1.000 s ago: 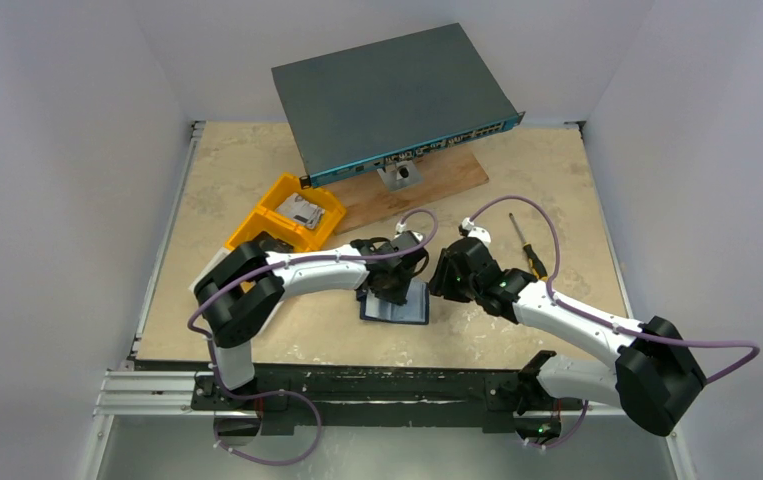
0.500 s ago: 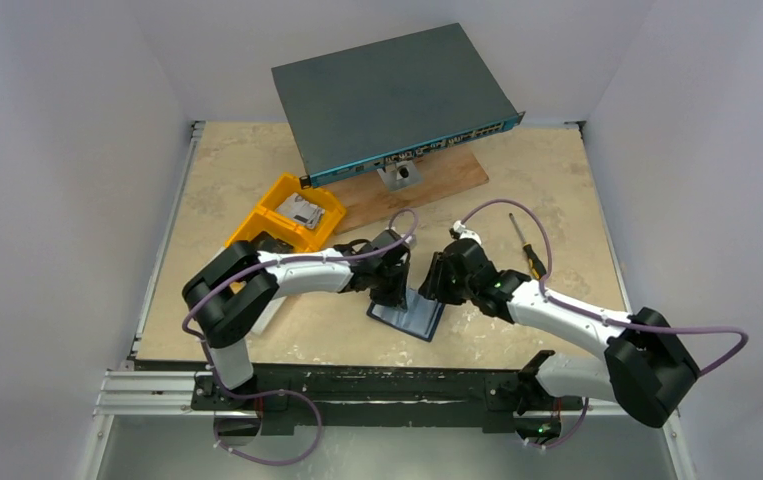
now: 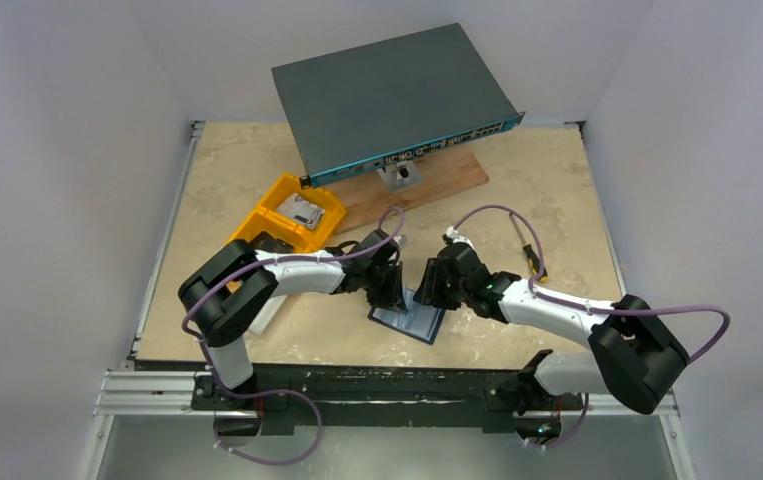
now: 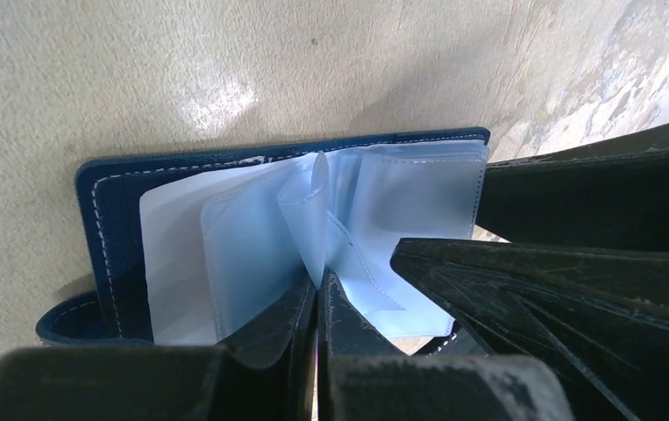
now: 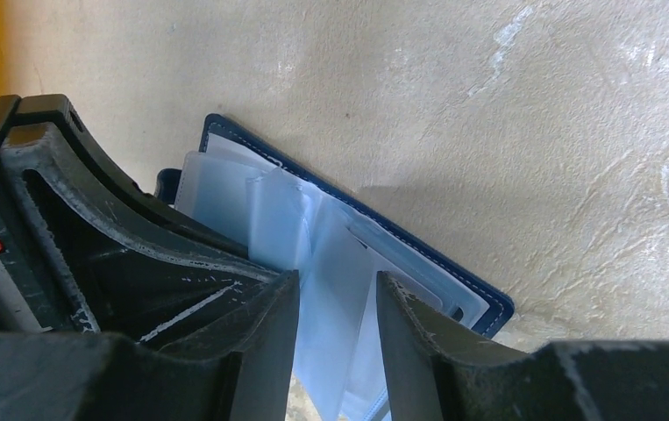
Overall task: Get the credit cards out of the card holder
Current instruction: Remove the credit card from the card holder.
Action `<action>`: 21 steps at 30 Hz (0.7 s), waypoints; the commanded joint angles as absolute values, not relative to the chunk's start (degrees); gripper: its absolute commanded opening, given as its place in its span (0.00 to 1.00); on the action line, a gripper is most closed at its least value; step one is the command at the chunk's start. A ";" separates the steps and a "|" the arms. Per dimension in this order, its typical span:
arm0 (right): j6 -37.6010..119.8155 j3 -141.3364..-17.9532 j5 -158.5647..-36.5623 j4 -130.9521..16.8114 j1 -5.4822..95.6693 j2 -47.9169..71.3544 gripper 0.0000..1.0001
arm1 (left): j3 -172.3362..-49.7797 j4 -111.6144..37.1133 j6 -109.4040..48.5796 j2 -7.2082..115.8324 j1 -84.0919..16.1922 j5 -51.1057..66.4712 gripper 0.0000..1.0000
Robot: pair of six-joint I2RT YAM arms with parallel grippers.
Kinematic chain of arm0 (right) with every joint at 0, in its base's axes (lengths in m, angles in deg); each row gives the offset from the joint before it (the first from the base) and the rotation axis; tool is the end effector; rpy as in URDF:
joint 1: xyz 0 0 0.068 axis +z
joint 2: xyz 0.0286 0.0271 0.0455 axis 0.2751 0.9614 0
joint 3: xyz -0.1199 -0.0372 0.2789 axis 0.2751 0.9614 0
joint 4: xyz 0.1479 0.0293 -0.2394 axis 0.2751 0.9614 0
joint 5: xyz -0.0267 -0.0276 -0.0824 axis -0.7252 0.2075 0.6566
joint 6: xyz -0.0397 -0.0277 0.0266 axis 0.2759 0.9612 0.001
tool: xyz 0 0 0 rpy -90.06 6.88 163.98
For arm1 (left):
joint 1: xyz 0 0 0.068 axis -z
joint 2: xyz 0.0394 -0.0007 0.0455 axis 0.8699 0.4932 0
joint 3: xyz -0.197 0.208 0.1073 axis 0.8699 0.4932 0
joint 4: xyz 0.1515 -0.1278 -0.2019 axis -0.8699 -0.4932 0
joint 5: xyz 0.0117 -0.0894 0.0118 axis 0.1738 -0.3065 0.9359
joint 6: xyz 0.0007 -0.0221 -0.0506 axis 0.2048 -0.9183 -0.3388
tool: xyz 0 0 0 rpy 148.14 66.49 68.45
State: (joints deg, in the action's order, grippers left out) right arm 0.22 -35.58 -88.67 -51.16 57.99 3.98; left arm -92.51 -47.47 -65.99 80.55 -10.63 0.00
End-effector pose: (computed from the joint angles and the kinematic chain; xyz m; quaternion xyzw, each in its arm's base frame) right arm 0.1851 0.1658 0.1821 0.0502 0.9330 0.2439 0.2596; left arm 0.2278 -0.2858 0.1550 0.0624 0.9462 -0.3039 0.0918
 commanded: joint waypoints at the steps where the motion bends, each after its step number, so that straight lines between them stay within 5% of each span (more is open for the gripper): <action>1: -1.25 -34.88 -89.69 -54.35 58.41 4.13 0.37 | -91.24 -46.65 -66.53 79.60 -11.01 -0.79 0.00; 5: -1.77 -34.79 -90.96 -54.11 58.37 3.57 0.33 | -90.98 -46.82 -66.41 77.52 -11.05 -1.32 0.02; 13: -2.27 -34.92 -93.02 -55.54 58.37 3.88 0.33 | -90.12 -52.48 -64.95 70.25 -11.01 2.26 0.33; 21: -2.79 -35.10 -95.44 -57.26 58.40 3.82 0.39 | -89.75 -62.22 -62.18 67.43 -11.29 11.71 0.25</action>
